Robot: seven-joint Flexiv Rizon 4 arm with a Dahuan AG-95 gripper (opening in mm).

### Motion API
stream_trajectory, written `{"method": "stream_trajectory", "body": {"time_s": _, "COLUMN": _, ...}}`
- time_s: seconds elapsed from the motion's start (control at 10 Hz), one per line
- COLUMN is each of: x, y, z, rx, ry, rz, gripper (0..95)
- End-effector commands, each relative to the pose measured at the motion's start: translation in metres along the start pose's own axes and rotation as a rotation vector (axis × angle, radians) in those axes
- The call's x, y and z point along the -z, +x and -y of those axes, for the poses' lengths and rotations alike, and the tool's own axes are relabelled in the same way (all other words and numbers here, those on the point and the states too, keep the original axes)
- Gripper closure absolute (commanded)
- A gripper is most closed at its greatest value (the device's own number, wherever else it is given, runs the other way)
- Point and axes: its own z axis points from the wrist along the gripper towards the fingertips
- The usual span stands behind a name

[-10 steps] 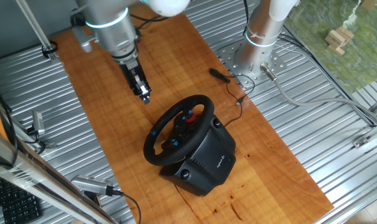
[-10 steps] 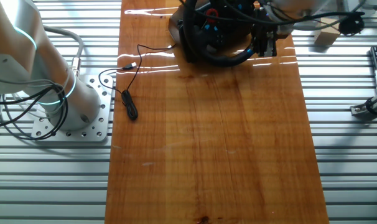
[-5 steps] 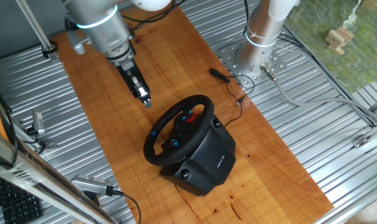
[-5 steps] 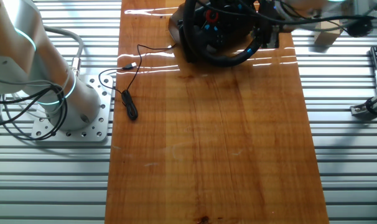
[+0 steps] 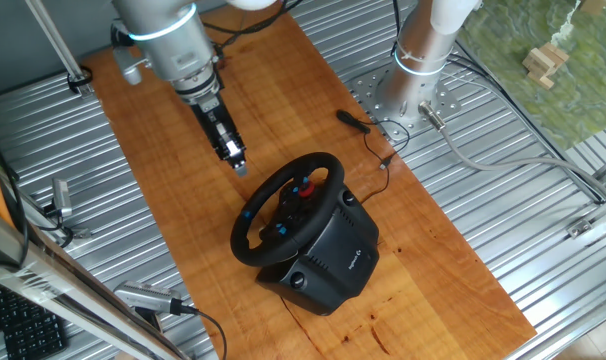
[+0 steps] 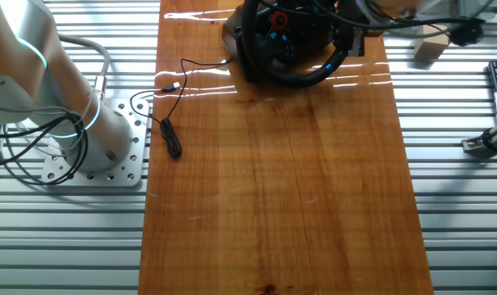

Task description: Rotate the steering wheel 90 degrees counterclockwise

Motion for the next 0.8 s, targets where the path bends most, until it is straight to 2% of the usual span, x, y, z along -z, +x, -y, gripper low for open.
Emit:
{"method": "stream_trajectory", "body": {"time_s": 0.1, "x": 0.0001, "y": 0.0042, "z": -0.0002, "rx": 0.002, "ry": -0.01, "rz": 0.004, "gripper": 95.0}}
{"method": "stream_trajectory", "body": {"time_s": 0.6, "x": 0.0001, "y": 0.0042, "z": -0.0002, "rx": -0.002, "ry": -0.019, "rz": 0.008, "gripper": 95.0}}
{"method": "stream_trajectory", "body": {"time_s": 0.7, "x": 0.0001, "y": 0.0042, "z": -0.0002, "rx": 0.0, "ry": -0.012, "rz": 0.007, "gripper": 95.0}}
{"method": "stream_trajectory", "body": {"time_s": 0.8, "x": 0.0001, "y": 0.0042, "z": -0.0002, "rx": 0.01, "ry": -0.001, "rz": 0.021, "gripper": 95.0}}
